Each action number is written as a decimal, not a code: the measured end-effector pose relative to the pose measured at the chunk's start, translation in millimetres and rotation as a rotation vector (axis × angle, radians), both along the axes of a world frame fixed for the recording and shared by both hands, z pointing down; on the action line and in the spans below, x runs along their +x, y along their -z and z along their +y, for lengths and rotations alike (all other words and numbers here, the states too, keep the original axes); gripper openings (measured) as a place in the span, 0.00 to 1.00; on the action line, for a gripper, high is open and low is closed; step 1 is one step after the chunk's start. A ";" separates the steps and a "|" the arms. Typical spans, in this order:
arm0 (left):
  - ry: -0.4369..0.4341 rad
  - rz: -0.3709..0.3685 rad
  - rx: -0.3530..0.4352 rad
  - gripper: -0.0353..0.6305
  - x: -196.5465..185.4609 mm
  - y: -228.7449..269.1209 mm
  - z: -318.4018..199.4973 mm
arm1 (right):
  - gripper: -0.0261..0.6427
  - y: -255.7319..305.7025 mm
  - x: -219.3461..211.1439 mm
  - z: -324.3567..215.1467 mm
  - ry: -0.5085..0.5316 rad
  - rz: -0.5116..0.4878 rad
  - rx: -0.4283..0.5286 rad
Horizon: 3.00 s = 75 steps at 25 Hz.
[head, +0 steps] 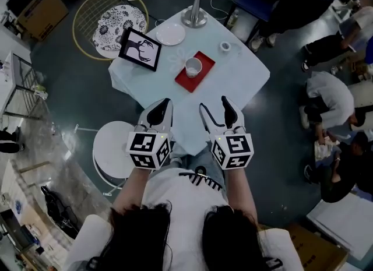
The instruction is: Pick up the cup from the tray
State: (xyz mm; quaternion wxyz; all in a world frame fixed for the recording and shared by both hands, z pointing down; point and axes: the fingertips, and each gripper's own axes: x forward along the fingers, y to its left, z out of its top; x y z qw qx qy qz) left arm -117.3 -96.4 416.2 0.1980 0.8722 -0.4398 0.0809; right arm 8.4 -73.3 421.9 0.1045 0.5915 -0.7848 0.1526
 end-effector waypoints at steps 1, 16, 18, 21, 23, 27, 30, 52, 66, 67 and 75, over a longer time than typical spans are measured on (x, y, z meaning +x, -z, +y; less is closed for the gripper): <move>0.002 -0.013 -0.011 0.06 1.6 -2.8 -7.4 | 0.49 -0.6 0.2 -10.3 0.009 0.004 0.003; 0.091 -0.081 -0.126 0.05 26.6 -34.2 -91.2 | 0.63 -50.9 -4.6 -134.9 0.182 0.089 -0.048; 0.108 -0.077 -0.151 0.05 32.5 -39.8 -101.2 | 0.66 -64.0 -5.5 -149.5 0.216 0.128 -0.067; 0.134 -0.077 -0.173 0.05 38.5 -44.8 -114.7 | 0.67 -83.3 -7.6 -167.6 0.245 0.121 -0.107; 0.147 -0.083 -0.180 0.05 41.7 -47.5 -123.7 | 0.67 -96.2 -8.3 -177.3 0.264 0.114 -0.136; 0.174 -0.094 -0.205 0.05 45.1 -55.1 -135.4 | 0.69 -125.7 -12.6 -187.2 0.322 0.131 -0.199; 0.187 -0.109 -0.218 0.05 48.4 -62.2 -140.2 | 0.69 -145.0 -16.9 -192.0 0.350 0.116 -0.239; 0.241 -0.140 -0.258 0.05 50.1 -86.6 -150.1 | 0.60 -193.3 -25.0 -209.5 0.407 0.102 -0.362; 0.134 -0.115 -0.239 0.05 88.8 -81.2 -140.8 | 0.60 -143.5 76.4 -217.6 0.186 0.117 -0.261; 0.121 -0.111 -0.240 0.05 94.2 -80.8 -140.0 | 0.60 -140.6 87.6 -216.8 0.166 0.122 -0.259; 0.025 -0.115 -0.226 0.05 132.1 -78.9 -141.6 | 0.60 -147.3 147.9 -192.0 0.050 0.113 -0.297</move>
